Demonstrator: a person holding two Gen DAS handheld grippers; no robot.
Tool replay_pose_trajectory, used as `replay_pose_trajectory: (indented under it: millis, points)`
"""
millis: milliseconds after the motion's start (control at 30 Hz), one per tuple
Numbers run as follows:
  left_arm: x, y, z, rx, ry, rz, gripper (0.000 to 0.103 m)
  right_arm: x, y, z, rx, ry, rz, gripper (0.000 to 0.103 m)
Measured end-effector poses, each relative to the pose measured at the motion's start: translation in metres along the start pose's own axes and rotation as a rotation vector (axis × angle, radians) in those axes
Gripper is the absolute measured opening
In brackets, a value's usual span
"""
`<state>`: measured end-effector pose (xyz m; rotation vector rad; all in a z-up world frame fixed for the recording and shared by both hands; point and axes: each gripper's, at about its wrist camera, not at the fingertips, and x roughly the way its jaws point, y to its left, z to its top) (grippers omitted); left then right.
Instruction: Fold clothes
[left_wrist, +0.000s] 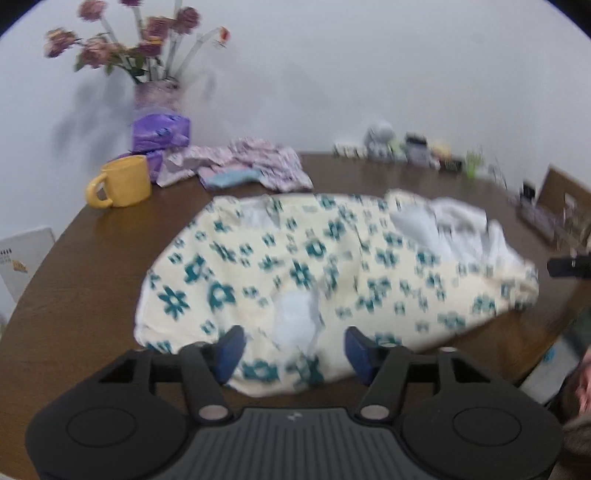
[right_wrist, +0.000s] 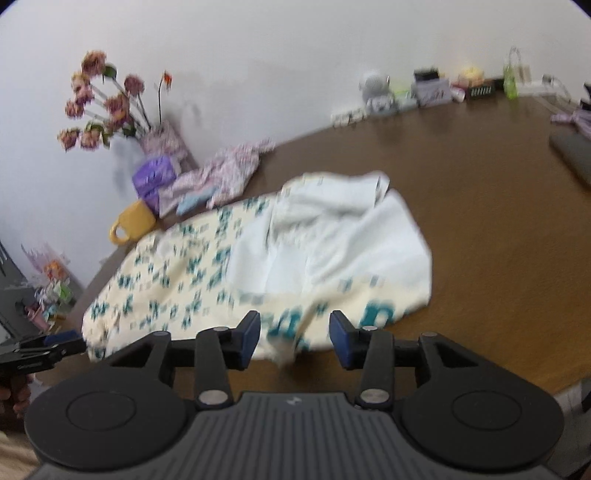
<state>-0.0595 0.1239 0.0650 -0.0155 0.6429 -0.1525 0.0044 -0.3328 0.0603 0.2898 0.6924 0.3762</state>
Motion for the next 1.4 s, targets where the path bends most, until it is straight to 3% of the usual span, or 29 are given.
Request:
replay_pose_trajectory:
  millis: [133, 233, 367, 633, 767, 933, 1000, 1067, 1167, 1300, 1400]
  points:
    - [0.008, 0.018, 0.023, -0.018, -0.019, 0.106, 0.068, 0.013, -0.006, 0.029, -0.064, -0.026, -0.072, 0.051]
    - [0.027, 0.033, 0.044, -0.021, 0.005, 0.171, 0.069, 0.040, -0.015, 0.052, -0.086, 0.002, -0.090, 0.054]
    - [0.063, 0.046, 0.080, -0.033, 0.046, 0.130, 0.070, 0.083, -0.026, 0.080, -0.093, 0.053, -0.105, 0.060]
    - [0.147, 0.043, 0.134, 0.070, 0.141, 0.185, 0.070, 0.156, -0.053, 0.123, 0.036, 0.142, -0.124, 0.064]
    - [0.186, 0.046, 0.139, 0.088, 0.213, 0.171, 0.070, 0.179, -0.055, 0.132, 0.029, 0.197, -0.114, 0.064]
    - [0.210, 0.047, 0.139, 0.102, 0.225, 0.171, 0.069, 0.201, -0.048, 0.137, -0.047, 0.237, -0.106, 0.064]
    - [0.217, 0.048, 0.138, 0.112, 0.229, 0.178, 0.068, 0.208, -0.047, 0.139, -0.061, 0.249, -0.106, 0.061]
    - [0.220, 0.048, 0.137, 0.114, 0.229, 0.179, 0.051, 0.213, -0.047, 0.139, -0.076, 0.260, -0.107, 0.052]
    - [0.223, 0.048, 0.136, 0.121, 0.226, 0.165, 0.041, 0.218, -0.044, 0.139, -0.116, 0.262, -0.116, 0.044]
    - [0.226, 0.049, 0.135, 0.124, 0.222, 0.131, 0.019, 0.222, -0.038, 0.139, -0.177, 0.257, -0.130, 0.015]
    - [0.226, 0.044, 0.133, 0.157, 0.213, 0.137, 0.013, 0.226, -0.033, 0.142, -0.235, 0.246, -0.148, 0.006]
